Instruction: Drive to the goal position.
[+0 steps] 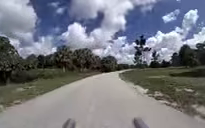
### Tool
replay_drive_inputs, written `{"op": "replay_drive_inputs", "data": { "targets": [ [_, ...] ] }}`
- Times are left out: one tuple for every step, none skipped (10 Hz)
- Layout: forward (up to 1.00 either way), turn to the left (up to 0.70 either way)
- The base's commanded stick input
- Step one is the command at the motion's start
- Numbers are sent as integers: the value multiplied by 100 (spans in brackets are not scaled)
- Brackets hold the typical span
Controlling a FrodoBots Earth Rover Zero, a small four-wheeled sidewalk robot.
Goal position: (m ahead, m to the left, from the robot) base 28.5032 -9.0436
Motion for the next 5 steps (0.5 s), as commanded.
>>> {"op": "replay_drive_inputs", "data": {
  "targets": [
    [70, 0],
    [70, 0],
    [70, 0],
    [70, 0],
    [70, 0]
  ]
}}
